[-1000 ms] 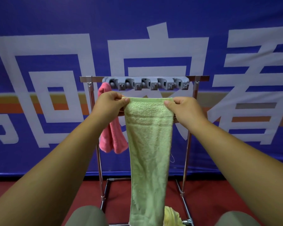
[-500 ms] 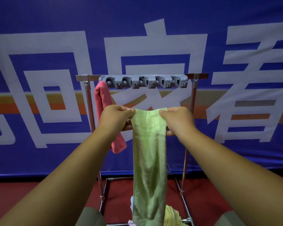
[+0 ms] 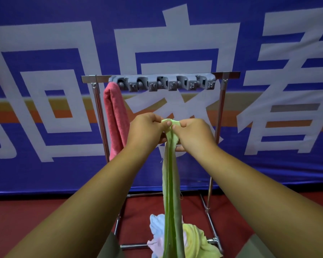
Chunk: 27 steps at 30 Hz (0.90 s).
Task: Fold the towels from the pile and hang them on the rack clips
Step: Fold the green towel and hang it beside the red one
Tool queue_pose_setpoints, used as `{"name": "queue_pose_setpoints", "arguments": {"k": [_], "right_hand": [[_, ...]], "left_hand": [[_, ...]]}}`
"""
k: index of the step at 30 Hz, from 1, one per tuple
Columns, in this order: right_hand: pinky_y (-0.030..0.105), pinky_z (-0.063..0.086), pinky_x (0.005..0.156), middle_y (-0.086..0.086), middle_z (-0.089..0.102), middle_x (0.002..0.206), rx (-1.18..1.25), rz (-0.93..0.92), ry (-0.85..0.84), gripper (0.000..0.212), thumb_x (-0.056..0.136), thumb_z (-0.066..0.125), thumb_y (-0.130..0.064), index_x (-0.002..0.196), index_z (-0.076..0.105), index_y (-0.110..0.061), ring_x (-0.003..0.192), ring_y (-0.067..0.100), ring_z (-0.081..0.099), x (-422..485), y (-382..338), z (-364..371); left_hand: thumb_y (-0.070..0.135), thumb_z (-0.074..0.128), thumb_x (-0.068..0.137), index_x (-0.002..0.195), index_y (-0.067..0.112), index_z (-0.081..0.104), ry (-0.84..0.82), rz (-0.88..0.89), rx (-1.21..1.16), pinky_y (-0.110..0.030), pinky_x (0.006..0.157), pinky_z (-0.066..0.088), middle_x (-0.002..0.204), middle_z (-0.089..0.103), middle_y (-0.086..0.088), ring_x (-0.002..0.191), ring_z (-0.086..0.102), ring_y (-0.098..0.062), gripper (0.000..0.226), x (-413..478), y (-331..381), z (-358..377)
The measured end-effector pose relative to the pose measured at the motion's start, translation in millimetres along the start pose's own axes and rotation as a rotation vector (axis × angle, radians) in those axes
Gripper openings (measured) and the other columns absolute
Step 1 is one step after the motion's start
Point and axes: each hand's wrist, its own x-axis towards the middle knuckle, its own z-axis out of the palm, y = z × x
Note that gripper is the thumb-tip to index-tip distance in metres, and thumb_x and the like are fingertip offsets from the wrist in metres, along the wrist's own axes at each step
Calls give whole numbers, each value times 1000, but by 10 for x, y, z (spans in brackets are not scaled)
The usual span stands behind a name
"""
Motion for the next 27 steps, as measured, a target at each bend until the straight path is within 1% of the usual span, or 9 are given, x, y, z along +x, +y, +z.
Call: {"name": "queue_pose_setpoints", "arguments": {"k": [3, 5, 11, 13, 15, 18, 20, 23, 27], "right_hand": [[50, 70, 78, 15, 81, 93, -9, -22, -37, 21, 110, 64, -22, 94, 79, -20, 88, 31, 82, 25, 38, 11], [53, 70, 81, 13, 82, 92, -35, -41, -40, 25, 111, 61, -22, 93, 78, -25, 88, 31, 82, 34, 69, 15], [57, 68, 80, 7, 81, 84, -104, -109, -4, 30, 109, 54, -28, 93, 79, -25, 84, 31, 81, 62, 160, 49], [58, 68, 82, 6, 81, 87, -103, -111, -38, 28, 101, 52, -31, 98, 79, -28, 88, 31, 81, 64, 180, 72], [59, 68, 85, 6, 80, 92, -98, -112, -88, 35, 91, 49, -27, 109, 79, -33, 93, 32, 80, 56, 189, 83], [52, 68, 86, 2, 80, 99, -136, -116, -118, 46, 101, 47, -12, 130, 75, -35, 96, 27, 79, 57, 211, 82], [50, 69, 85, 1, 80, 99, -150, -128, -93, 46, 106, 46, -9, 129, 76, -35, 94, 25, 79, 74, 244, 74], [48, 69, 86, 5, 81, 101, -68, -99, -66, 41, 109, 48, -8, 124, 79, -31, 95, 25, 81, 85, 251, 41], [47, 68, 92, 19, 80, 112, 165, -17, -134, 36, 112, 55, -5, 141, 73, -16, 102, 29, 81, 59, 221, -72]], "left_hand": [[5, 74, 100, 104, 3, 75, -16, 10, 14, -46, 77, 69, 87, 80, -16, 81, 82, -30, 5, -27, 32, 33], [0, 69, 100, 107, 4, 76, -27, 26, 54, -45, 79, 68, 87, 80, -15, 83, 81, -30, 10, -44, 42, 42], [-3, 71, 93, 101, 10, 79, -10, 100, 197, -46, 77, 68, 81, 80, -8, 77, 81, -23, 18, -26, 27, 75], [-2, 72, 91, 99, 14, 79, -15, 121, 233, -45, 77, 68, 81, 80, -5, 77, 80, -20, 20, -21, 18, 79], [-1, 73, 90, 97, 19, 79, -27, 145, 263, -43, 80, 68, 83, 81, -1, 80, 80, -17, 22, -21, 0, 75], [-1, 74, 89, 100, 17, 79, -62, 173, 274, -41, 84, 66, 85, 82, 2, 83, 79, -14, 23, -50, -31, 58], [-4, 73, 88, 103, 17, 78, -103, 178, 253, -39, 86, 66, 87, 82, 3, 85, 79, -10, 26, -102, -42, 64], [-7, 70, 86, 106, 19, 78, -158, 193, 224, -42, 90, 65, 90, 83, 5, 90, 80, -11, 33, -139, -70, 67], [-18, 66, 85, 117, 11, 75, -247, 169, 117, -47, 95, 64, 98, 84, -4, 96, 81, -19, 44, -145, -92, 16]]}}
